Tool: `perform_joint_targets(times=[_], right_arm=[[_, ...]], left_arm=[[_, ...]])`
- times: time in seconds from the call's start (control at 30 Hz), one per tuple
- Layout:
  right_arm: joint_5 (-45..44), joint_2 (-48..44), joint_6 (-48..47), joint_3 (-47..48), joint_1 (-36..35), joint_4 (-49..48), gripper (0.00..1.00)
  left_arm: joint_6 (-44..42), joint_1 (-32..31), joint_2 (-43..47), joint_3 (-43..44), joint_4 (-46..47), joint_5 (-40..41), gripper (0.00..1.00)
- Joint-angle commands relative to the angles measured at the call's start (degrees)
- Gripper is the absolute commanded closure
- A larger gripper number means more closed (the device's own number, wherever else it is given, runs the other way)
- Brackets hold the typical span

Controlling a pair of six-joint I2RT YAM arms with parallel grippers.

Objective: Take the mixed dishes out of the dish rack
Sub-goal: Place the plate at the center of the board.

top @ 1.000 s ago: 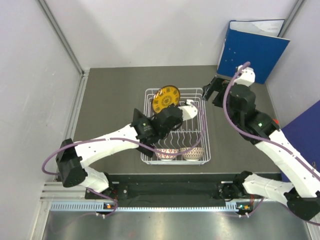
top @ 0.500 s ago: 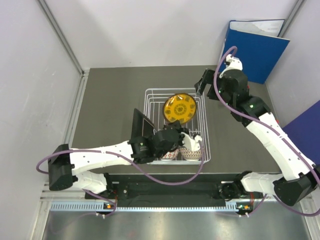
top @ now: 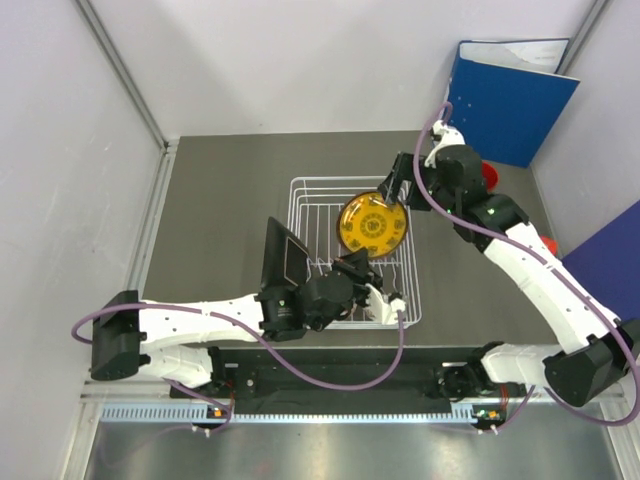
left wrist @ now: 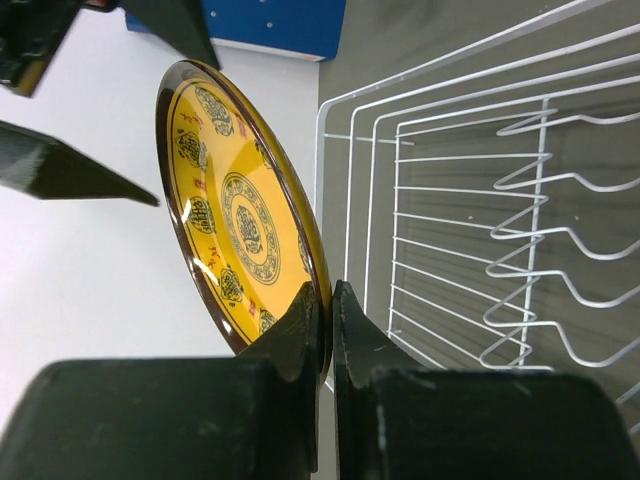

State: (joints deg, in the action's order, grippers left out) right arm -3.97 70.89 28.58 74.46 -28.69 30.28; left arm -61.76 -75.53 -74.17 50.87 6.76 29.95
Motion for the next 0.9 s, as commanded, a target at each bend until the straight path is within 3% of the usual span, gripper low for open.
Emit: perform_joint_targets(times=[0.0,0.23,0.47,0.67,0.73,0.77,0.8,0.87], right_arm=[[2.99,-2.25,0.25,-1.23,0.39,-2.16,0.14],[5.72,-6.03,1.04,-6.07,0.39,-3.39,0.29],[10.55,-7.17,-0.37,-8.01,0.39,-4.61,0.66],[16.26,-5.24,-0.98,-8.80,0.39,-5.58,0.69],[18.20,-5.07,-1.07,-9.67,0.39,-6.81,0.78],[18.73,-4.80,-0.89,-9.85,0.39,-6.99,0.93],[19.25,-4.54,-0.81,-9.94,0.39,-7.25,1.00],[18.82,-4.71,-0.63,-10.12,0.39,-7.26,1.00]], left_arm=[[-2.31,-0.15,1.49,-0.16,5.63,2.21,1.00],[-1.35,-0.15,2.10,0.02,4.75,2.56,1.00],[-0.47,-0.15,2.28,0.54,3.96,1.07,1.00],[-0.21,-0.15,2.80,0.54,3.87,1.07,1.00],[-0.03,-0.15,3.07,0.54,3.61,1.07,1.00],[-0.03,-0.15,3.15,0.46,3.69,1.24,1.00],[-0.03,-0.15,3.16,0.54,3.69,1.33,1.00],[-0.12,-0.15,3.07,0.46,3.95,2.12,1.00]])
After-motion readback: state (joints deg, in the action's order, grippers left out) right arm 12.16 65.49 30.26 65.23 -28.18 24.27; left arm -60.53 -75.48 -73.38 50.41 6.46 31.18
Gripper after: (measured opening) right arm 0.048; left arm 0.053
